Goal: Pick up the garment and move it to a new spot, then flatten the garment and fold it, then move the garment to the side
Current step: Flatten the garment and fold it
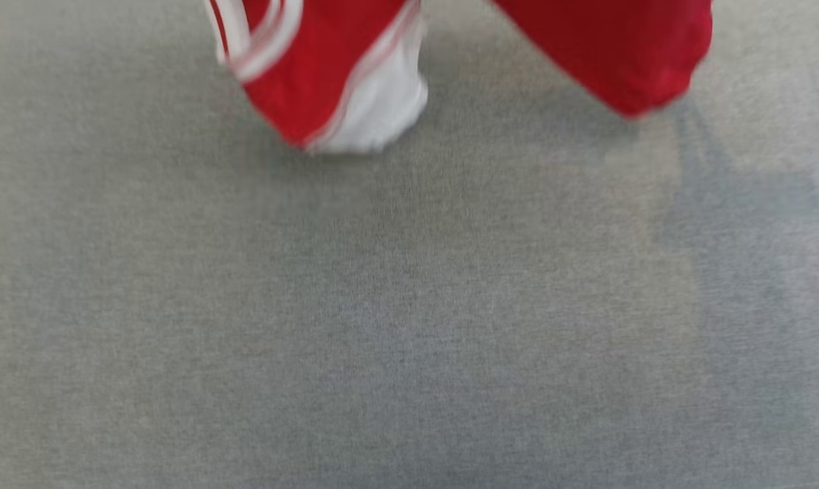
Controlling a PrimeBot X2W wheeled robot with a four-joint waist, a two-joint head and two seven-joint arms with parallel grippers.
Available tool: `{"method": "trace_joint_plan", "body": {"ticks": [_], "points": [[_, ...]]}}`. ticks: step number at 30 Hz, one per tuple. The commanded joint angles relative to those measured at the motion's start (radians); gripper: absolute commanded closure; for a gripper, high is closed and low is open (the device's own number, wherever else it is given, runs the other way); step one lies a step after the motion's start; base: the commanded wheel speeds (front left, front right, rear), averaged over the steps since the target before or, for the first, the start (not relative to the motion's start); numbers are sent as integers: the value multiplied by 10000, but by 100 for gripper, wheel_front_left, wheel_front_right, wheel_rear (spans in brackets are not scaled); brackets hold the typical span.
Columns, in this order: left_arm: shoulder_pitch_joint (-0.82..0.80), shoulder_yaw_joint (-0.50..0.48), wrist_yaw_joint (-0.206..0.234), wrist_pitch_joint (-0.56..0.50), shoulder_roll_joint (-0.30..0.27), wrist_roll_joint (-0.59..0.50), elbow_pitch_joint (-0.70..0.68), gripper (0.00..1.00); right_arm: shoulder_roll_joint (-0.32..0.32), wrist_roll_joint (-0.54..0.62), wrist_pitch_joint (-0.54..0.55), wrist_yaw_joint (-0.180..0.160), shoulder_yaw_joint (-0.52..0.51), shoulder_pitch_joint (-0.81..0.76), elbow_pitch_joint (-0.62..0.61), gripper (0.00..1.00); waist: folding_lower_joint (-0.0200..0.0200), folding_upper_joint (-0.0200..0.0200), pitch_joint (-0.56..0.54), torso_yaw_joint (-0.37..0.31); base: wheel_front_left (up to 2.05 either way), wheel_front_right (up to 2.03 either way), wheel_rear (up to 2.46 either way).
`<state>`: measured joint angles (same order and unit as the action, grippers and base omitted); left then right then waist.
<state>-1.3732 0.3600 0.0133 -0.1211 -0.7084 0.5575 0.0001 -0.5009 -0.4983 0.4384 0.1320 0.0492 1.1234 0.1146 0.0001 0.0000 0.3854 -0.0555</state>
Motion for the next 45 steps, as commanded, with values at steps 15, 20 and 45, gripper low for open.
{"method": "trace_joint_plan", "body": {"ticks": [15,20,45], "points": [[-6452,872,-972,2244,1295,-1975,6405,100,1037,1959,-2488,-13,425,5033,4881,100,-1,0,3170,-123,0,0,0],[-7262,1052,-1076,3396,1614,-2246,7783,100,1304,2468,-3458,-13,204,5968,6053,100,-1,0,3501,24,0,0,0],[1340,-168,-1424,3827,3286,-1367,4862,100,662,9,-5758,-13,3511,2113,6718,100,-1,0,1738,1082,0,0,0]]}}
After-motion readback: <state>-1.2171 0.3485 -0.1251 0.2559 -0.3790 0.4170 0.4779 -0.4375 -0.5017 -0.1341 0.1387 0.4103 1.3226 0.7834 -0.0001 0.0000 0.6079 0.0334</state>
